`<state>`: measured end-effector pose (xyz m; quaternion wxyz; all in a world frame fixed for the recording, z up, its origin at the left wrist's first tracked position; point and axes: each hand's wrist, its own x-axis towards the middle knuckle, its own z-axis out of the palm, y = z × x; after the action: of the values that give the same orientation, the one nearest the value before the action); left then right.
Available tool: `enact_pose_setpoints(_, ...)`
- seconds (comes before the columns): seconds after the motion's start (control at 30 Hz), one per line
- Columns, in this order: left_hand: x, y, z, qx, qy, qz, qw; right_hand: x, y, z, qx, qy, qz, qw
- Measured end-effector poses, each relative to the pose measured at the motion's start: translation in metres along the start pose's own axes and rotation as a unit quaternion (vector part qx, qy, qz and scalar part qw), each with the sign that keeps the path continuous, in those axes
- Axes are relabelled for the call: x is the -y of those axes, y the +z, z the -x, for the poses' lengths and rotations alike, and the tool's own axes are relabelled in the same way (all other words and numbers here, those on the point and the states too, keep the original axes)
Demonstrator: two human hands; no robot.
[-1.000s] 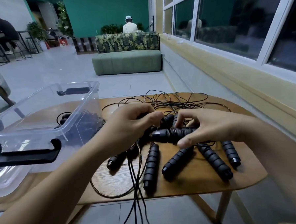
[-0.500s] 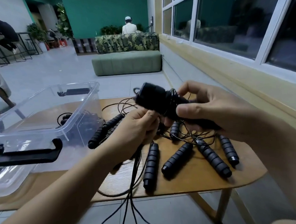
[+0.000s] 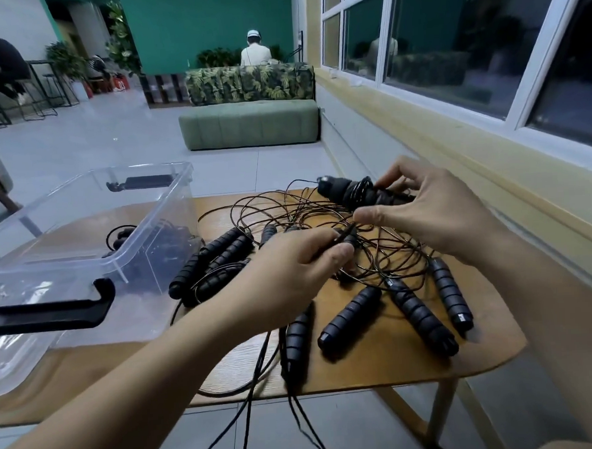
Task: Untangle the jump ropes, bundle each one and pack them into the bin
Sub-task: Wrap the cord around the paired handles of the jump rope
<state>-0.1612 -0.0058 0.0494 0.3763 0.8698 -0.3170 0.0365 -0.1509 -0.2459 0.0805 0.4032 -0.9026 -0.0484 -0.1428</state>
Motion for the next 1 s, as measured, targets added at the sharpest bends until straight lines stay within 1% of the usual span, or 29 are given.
enact_pose_setpoints(0.07,0.001,-0.008,-0.002,-0.024,0.009,0.046,0.999,-0.006,0.0,-0.002,0.059,0.006,0.009,0.998)
enact_pose_setpoints(0.17,0.01,-0.017,-0.005,-0.078,0.004,0.124,0.989,-0.008,0.001,0.001,0.177,0.011,-0.006,0.984)
enact_pose_setpoints(0.27,0.021,-0.019,-0.007,-0.108,0.002,0.136,0.985,-0.002,0.001,0.007,0.26,-0.011,0.0,0.966)
enact_pose_setpoints(0.33,0.029,-0.018,-0.012,-0.1,-0.007,0.164,0.981,0.006,0.0,0.012,0.287,-0.026,-0.013,0.958)
enact_pose_setpoints(0.4,0.036,-0.016,-0.014,-0.082,-0.006,0.221,0.972,0.013,-0.005,0.016,0.304,-0.045,-0.04,0.951)
enact_pose_setpoints(0.47,0.039,-0.014,-0.014,-0.061,-0.011,0.301,0.952,0.018,-0.01,0.019,0.321,-0.061,-0.111,0.938)
enact_pose_setpoints(0.53,0.037,-0.008,-0.013,-0.052,-0.026,0.333,0.941,0.02,-0.013,0.02,0.325,-0.06,-0.201,0.922)
enact_pose_setpoints(0.6,0.033,0.0,-0.014,-0.059,-0.061,0.351,0.932,0.02,-0.013,0.02,0.311,-0.055,-0.289,0.904)
enact_pose_setpoints(0.63,0.032,0.004,-0.015,-0.057,-0.073,0.375,0.923,0.019,-0.013,0.019,0.3,-0.057,-0.33,0.893)
enact_pose_setpoints(0.67,0.031,0.008,-0.015,-0.049,-0.073,0.393,0.915,0.02,-0.013,0.019,0.284,-0.062,-0.364,0.885)
enact_pose_setpoints(0.73,0.026,0.014,-0.016,-0.036,-0.06,0.39,0.918,0.021,-0.013,0.018,0.241,-0.067,-0.404,0.88)
enact_pose_setpoints(0.8,0.023,0.02,-0.015,-0.04,-0.067,0.365,0.928,0.023,-0.012,0.017,0.179,-0.065,-0.402,0.895)
enact_pose_setpoints(0.87,0.021,0.026,-0.012,-0.04,-0.076,0.324,0.942,0.021,-0.01,0.014,0.094,-0.053,-0.375,0.921)
enact_pose_setpoints(0.93,0.017,0.031,-0.009,-0.029,-0.071,0.216,0.973,0.015,-0.006,0.009,0.012,-0.03,-0.318,0.947)
enact_pose_setpoints(1.0,0.008,0.034,-0.005,-0.003,-0.057,0.064,0.996,0.007,-0.002,0.006,-0.04,-0.02,-0.23,0.972)
